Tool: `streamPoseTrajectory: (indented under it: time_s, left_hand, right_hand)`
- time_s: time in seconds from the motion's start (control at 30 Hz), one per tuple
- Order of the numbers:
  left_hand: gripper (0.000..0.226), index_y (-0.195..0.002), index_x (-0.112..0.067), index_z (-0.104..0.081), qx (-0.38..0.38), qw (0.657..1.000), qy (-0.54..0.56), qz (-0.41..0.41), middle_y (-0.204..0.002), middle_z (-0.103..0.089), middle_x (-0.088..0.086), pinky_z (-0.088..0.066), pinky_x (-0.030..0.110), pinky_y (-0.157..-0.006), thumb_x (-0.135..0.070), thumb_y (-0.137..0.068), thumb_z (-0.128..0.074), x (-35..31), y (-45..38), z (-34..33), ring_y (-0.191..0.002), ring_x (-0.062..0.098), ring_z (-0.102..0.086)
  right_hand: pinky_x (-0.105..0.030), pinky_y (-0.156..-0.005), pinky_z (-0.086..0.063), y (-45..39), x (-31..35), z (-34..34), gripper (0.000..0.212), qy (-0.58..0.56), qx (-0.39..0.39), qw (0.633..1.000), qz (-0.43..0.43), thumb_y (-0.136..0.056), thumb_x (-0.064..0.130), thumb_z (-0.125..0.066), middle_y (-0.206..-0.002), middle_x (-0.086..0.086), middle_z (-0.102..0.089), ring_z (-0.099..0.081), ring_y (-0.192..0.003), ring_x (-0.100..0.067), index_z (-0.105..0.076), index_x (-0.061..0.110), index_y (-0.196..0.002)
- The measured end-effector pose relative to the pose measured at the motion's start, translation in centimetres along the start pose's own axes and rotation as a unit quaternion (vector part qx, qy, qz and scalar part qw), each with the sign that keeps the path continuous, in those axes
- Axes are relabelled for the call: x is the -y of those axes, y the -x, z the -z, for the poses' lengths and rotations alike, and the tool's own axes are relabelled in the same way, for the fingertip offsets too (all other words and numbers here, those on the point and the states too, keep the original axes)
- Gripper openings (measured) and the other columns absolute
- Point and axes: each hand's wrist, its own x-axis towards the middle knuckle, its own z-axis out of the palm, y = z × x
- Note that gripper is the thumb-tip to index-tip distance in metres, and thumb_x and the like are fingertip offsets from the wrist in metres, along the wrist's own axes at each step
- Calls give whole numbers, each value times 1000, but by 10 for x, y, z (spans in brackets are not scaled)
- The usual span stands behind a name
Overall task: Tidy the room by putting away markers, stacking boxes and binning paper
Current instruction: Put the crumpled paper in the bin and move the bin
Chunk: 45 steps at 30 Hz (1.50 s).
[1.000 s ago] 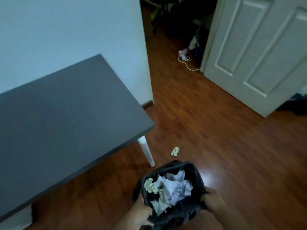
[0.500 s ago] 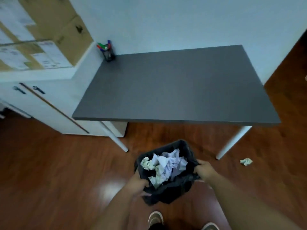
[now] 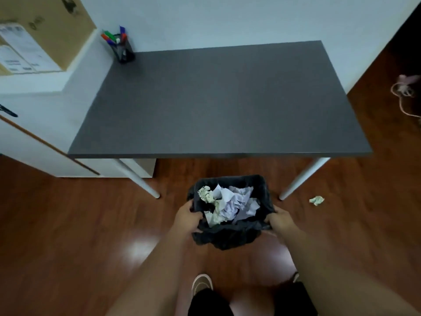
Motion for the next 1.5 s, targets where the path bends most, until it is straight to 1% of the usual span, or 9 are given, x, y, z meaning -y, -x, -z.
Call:
streamPoseTrajectory:
  time_s: [0.17, 0.4, 0.6, 0.87, 0.97, 1.07, 1.17, 1.27, 1.5]
  left_hand:
    - [56, -135, -22, -55, 57, 995, -78, -4, -109, -68, 13, -61, 47, -71, 6, -86, -52, -9, -20, -149, -91, 36, -68]
    - [49, -123, -21, -64, 106, 988, -115, 4, -103, -71, 14, -61, 51, -70, 4, -81, -54, -6, -10, -377, -89, 37, -70]
    - [47, -121, -22, -65, 169, 977, -128, 3, -103, -72, 9, -61, 53, -71, 2, -81, -58, -32, -12, -490, -91, 35, -70]
    - [55, -141, -28, -49, 213, 949, -226, -59, -116, -67, 8, -62, 42, -72, -9, -90, -58, -119, -71, -591, -99, 30, -68]
    - [32, -119, -20, -67, 116, 958, -235, -116, -104, -71, 7, -60, 41, -76, -12, -91, -53, -147, -100, -628, -94, 28, -68]
    - [27, -106, -16, -71, 2, 953, -257, -159, -94, -72, 6, -50, 31, -65, -12, -92, -49, -163, -136, -658, -83, 25, -66]
    - [25, -102, -15, -70, -68, 946, -263, -177, -92, -69, 5, -42, 28, -64, -9, -92, -48, -168, -181, -679, -76, 21, -58]
    - [20, -86, -10, -66, -92, 936, -279, -194, -89, -69, 10, -41, 28, -64, -3, -87, -46, -163, -239, -688, -76, 22, -56]
    - [20, -72, -12, -60, -104, 938, -276, -184, -92, -69, 17, -50, 31, -69, -3, -85, -48, -116, -368, -683, -87, 33, -64]
  right_hand:
    - [-35, -57, -51, -27, 0, 144, 54, -18, -50, 999, -5, -80, -22, -37, -83, -16, -62, -58, -68, -32, -59, 1, -124]
    - [-26, -40, -43, -55, 12, 367, 40, 60, -115, 991, -27, -86, -17, -39, -74, -14, -58, -50, -57, -27, -60, 6, -111]
    - [-39, -59, -46, -96, 4, 482, 42, 45, -172, 982, -63, -79, -11, -44, -85, -23, -65, -54, -68, -33, -63, 2, -113]
    - [-37, -55, -33, -155, 47, 550, 42, -60, -234, 970, -40, -77, -18, -40, -70, -15, -52, -41, -58, -25, -60, -6, -112]
    - [-28, -46, -37, -191, 90, 567, 41, -55, -208, 976, 15, -81, -18, -40, -72, -14, -54, -46, -55, -25, -56, -2, -115]
    - [-22, -34, -47, -248, 136, 576, 36, -49, -177, 981, 60, -86, -13, -43, -95, -21, -58, -58, -69, -31, -50, 4, -117]
    - [-32, -49, -59, -314, 161, 579, 30, -40, -155, 985, 68, -88, -6, -47, -114, -21, -57, -63, -97, -39, -48, 12, -113]
    - [-39, -65, -59, -382, 169, 572, 29, -15, -130, 988, 83, -89, -3, -48, -120, -19, -56, -62, -103, -39, -48, 14, -112]
    - [-43, -64, -59, -513, 145, 532, 28, -11, -84, 991, 102, -88, -10, -46, -112, -18, -51, -58, -101, -41, -43, 9, -109]
